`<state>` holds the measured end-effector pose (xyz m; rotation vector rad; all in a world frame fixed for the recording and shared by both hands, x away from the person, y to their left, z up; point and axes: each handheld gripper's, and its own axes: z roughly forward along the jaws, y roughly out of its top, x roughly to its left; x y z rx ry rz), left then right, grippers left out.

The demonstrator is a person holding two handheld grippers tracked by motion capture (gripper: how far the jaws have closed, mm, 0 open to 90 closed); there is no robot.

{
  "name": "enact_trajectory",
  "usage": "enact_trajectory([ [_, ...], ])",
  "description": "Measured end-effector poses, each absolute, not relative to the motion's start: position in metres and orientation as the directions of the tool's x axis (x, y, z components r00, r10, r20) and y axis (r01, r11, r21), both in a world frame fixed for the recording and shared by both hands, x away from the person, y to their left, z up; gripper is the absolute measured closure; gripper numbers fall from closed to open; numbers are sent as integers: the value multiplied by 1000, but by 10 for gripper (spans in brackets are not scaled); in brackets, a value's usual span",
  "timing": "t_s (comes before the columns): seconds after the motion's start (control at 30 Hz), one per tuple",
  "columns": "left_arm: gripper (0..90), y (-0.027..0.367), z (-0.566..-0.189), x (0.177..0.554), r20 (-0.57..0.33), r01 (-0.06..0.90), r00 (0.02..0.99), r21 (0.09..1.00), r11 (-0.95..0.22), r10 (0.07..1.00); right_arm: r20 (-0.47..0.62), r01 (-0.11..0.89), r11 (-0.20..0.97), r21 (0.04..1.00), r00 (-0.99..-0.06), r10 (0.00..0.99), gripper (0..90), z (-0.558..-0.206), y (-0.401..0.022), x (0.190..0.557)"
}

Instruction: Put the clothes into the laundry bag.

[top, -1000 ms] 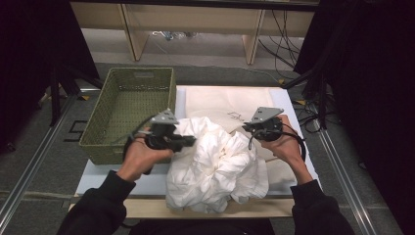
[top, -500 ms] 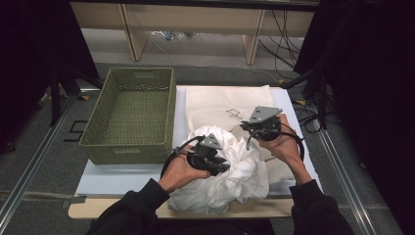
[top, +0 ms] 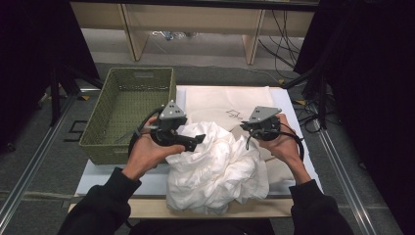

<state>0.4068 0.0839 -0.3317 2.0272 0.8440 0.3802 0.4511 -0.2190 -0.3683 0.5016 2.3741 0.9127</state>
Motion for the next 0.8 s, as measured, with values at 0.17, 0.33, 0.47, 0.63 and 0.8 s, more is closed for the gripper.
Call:
enact_trajectory([
  [0.17,157,70,-375,438,-225,563,707,753,-341,671,-352,142,699,701,-783,512,883,-368,-218,452],
  [0.33,579,27,-393,422,-231,487,836,730,-479,497,-350,151,695,703,-777,523,883,-368,-218,453],
  [0.47,708,10,-397,420,-203,461,852,729,-506,483,-362,130,690,712,-775,519,883,-365,-216,453],
  [0.63,784,-12,-416,428,-238,479,849,722,-498,471,-373,100,689,718,-779,503,883,-357,-208,449],
  [0.8,773,-15,-420,443,-107,454,829,701,-550,549,-368,101,688,718,-784,499,883,-357,-202,448],
])
